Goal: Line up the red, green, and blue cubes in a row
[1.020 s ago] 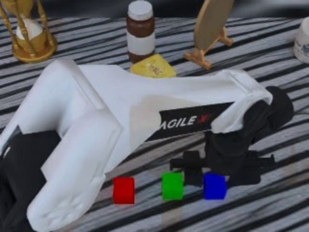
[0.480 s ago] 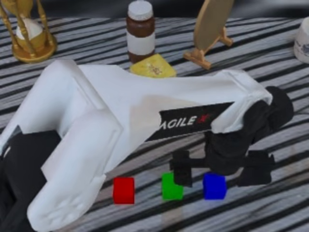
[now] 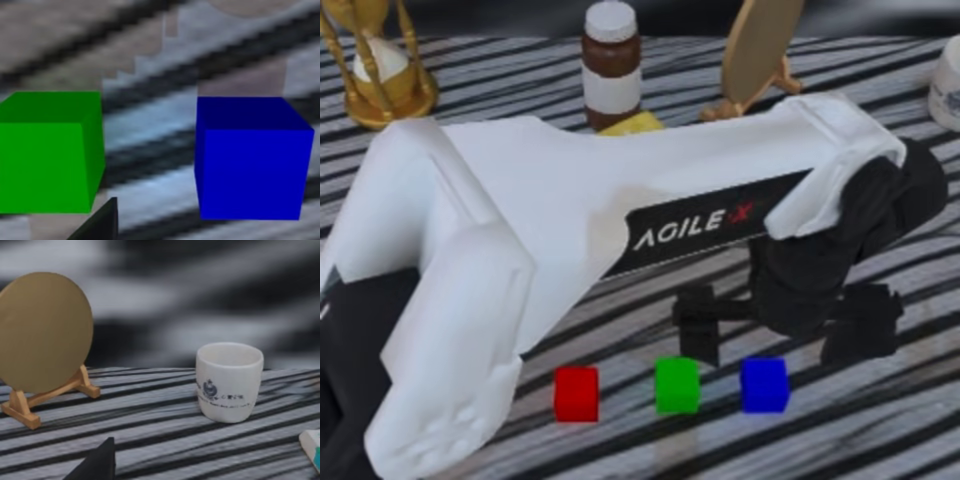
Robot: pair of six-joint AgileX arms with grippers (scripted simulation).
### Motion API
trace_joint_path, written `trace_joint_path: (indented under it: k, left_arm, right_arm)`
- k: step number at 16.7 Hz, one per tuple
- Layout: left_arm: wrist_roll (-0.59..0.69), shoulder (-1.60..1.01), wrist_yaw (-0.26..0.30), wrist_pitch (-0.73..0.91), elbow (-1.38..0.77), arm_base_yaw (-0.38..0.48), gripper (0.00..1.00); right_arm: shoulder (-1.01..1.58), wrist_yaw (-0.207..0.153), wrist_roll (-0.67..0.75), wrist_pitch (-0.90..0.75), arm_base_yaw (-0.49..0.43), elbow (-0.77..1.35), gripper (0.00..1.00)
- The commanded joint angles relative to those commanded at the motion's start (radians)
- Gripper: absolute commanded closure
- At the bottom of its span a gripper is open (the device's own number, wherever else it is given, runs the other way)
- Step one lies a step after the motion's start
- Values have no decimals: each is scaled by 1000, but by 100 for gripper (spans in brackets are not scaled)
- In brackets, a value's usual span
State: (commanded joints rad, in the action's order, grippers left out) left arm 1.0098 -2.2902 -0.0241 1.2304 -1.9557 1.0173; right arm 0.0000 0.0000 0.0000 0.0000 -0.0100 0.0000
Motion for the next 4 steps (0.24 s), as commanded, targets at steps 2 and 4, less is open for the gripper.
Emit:
trace_joint_path:
  k: [2, 4]
  left_arm:
    - [1, 13, -1, 64, -53, -5, 0]
    - [2, 21, -1, 85, -74, -8, 0]
  right_arm:
    - [0, 0, 0, 0, 0, 0, 0]
    - [0, 0, 0, 0, 0, 0, 0]
